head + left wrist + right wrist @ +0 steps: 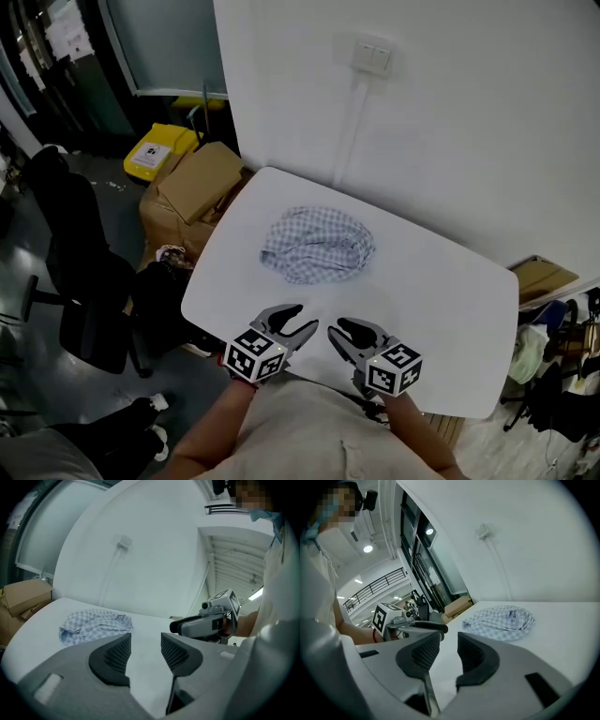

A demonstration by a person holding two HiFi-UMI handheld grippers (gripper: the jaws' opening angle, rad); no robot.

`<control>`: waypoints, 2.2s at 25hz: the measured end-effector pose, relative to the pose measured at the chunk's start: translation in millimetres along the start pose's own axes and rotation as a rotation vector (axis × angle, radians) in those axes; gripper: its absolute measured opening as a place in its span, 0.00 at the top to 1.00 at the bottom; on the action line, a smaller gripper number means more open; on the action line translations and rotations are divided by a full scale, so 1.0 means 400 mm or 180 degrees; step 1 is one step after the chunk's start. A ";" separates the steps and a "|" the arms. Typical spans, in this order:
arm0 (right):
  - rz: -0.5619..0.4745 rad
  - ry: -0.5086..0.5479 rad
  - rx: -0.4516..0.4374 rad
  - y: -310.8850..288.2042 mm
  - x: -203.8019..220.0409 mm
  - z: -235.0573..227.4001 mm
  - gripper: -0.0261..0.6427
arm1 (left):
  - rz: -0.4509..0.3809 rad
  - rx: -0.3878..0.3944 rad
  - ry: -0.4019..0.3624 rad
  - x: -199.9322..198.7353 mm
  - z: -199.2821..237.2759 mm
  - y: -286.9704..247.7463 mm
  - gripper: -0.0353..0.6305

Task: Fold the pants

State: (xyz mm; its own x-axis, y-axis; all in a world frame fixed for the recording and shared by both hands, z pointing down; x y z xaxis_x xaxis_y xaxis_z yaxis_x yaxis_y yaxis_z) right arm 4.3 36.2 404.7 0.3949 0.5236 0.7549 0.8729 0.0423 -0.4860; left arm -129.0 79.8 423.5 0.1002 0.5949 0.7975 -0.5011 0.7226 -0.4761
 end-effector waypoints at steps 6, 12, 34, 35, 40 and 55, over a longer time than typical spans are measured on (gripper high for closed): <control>0.0045 -0.0108 0.0132 -0.074 -0.009 -0.060 0.78 | 0.0383 -0.0241 -0.0159 0.002 0.135 -0.045 0.61; 0.0108 -0.0113 0.0134 -0.127 -0.020 -0.128 0.76 | 0.0599 -0.0428 -0.0243 -0.013 0.225 -0.098 0.57; 0.0168 -0.0435 0.0158 -0.176 0.025 -0.261 0.74 | 0.1587 -0.0567 -0.0743 0.007 0.428 -0.240 0.55; 0.0171 -0.0449 0.0159 -0.175 0.030 -0.262 0.74 | 0.1637 -0.0545 -0.0765 0.010 0.430 -0.247 0.55; 0.0183 -0.0558 0.0218 -0.161 0.051 -0.274 0.74 | 0.1773 -0.0516 -0.0849 0.002 0.434 -0.263 0.66; 0.0129 -0.0734 0.0208 -0.148 0.065 -0.289 0.74 | 0.1368 -0.0316 0.0262 -0.039 0.307 -0.222 0.91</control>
State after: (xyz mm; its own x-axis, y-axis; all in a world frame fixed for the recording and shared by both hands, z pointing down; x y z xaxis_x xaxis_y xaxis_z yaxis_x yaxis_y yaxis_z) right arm -3.9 -51.0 503.8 0.3470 0.7062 0.6172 0.8343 0.0682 -0.5470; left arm -191.7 -37.1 498.9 -0.0291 0.8716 0.4894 -0.4277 0.4316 -0.7942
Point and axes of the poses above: the fingertips, and each gripper's own axes: y backward along the fingers, z to its left, x out of its underside, the point moved 6 cm from there along y, backward along the fingers, and after that the axes turned 7 degrees about z, right-handed, at the moved point
